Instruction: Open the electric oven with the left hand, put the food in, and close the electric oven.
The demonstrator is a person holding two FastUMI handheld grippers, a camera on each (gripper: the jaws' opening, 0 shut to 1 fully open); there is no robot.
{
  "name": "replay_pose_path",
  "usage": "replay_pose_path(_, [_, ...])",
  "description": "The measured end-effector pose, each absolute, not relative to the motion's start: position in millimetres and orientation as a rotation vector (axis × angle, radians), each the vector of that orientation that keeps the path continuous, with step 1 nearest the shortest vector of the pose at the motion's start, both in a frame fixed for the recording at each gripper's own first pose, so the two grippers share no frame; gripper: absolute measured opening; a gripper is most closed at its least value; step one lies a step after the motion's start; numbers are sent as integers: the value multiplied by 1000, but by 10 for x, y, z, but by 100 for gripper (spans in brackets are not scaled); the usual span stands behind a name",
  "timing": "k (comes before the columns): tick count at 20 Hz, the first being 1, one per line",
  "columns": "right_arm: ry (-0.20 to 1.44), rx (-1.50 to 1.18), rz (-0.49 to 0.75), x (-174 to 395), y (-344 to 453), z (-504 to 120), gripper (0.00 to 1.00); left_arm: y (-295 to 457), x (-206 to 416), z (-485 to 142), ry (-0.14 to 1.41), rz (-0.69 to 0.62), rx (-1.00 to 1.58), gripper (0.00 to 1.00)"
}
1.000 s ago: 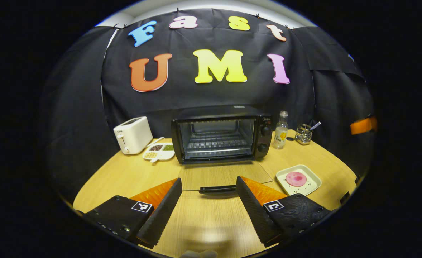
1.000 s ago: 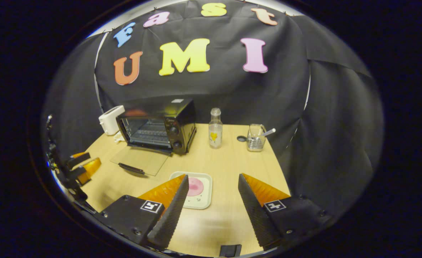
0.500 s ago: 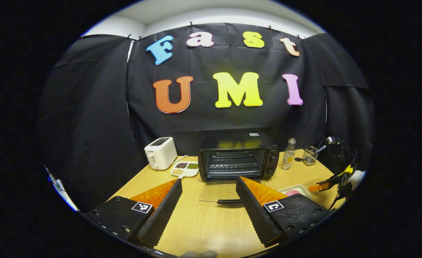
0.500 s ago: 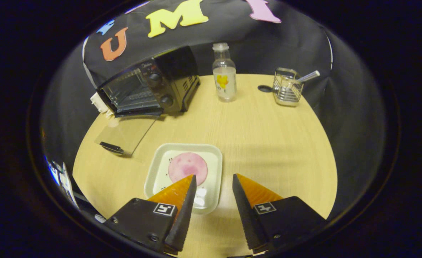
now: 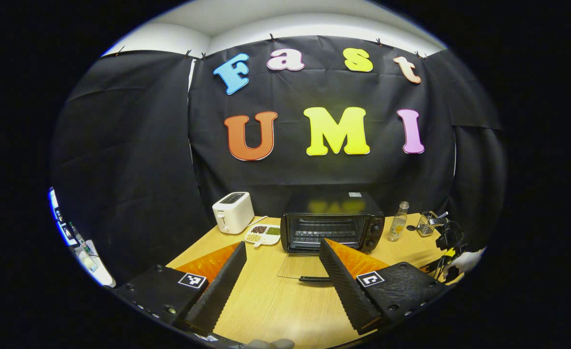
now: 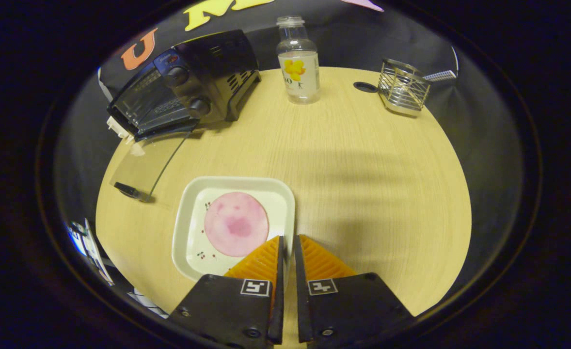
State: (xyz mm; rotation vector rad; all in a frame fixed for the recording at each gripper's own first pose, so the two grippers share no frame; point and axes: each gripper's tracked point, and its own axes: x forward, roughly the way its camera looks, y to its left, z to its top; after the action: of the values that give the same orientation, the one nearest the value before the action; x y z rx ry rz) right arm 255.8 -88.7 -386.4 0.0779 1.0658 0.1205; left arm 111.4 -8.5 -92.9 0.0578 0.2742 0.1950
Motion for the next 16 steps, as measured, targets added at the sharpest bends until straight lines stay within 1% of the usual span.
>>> replay_pose_path(1, [1087, 54, 127, 2578, -890, -3844, 7, -81, 1098, -930, 269, 204, 60, 97])
replay_pose_path(3, [1105, 38, 146, 2621, -858, -3873, 5, -63, 1017, -924, 264, 219, 50, 97])
replay_pose_path(4, [1115, 48, 154, 2631, -847, -3881, 6, -75, 991, -910, 253, 217, 37, 97])
replay_pose_path(5, [1125, 71, 160, 2624, -844, -3881, 2, -79, 963, -882, 239, 216, 24, 97])
replay_pose_path(6, [1134, 111, 161, 2611, -836, -3867, 1, -73, 938, -854, 221, 212, 10, 97])
replay_pose_path(8, [1157, 220, 157, 2533, -824, -3888, 1, -85, 867, -788, 192, 199, -17, 97])
replay_pose_path(9, [1157, 273, 150, 2493, -823, -3878, 4, -50, 819, -763, 180, 193, -24, 97])
replay_pose_path(10, [1152, 325, 146, 2436, -815, -3888, 1, -1, 765, -745, 172, 191, -30, 97])
replay_pose_path(11, [1139, 394, 144, 2366, -779, -3869, 4, 59, 701, -712, 163, 186, -37, 97])
replay_pose_path(12, [1133, 462, 134, 2296, -752, -3866, 1, 95, 637, -685, 154, 182, -41, 96])
replay_pose_path(15, [1055, 616, 101, 2187, -736, -3734, 0, 195, 440, -629, 131, 165, -45, 96])
replay_pose_path(16, [1028, 644, 92, 2159, -740, -3677, 4, 231, 358, -632, 130, 158, -49, 96])
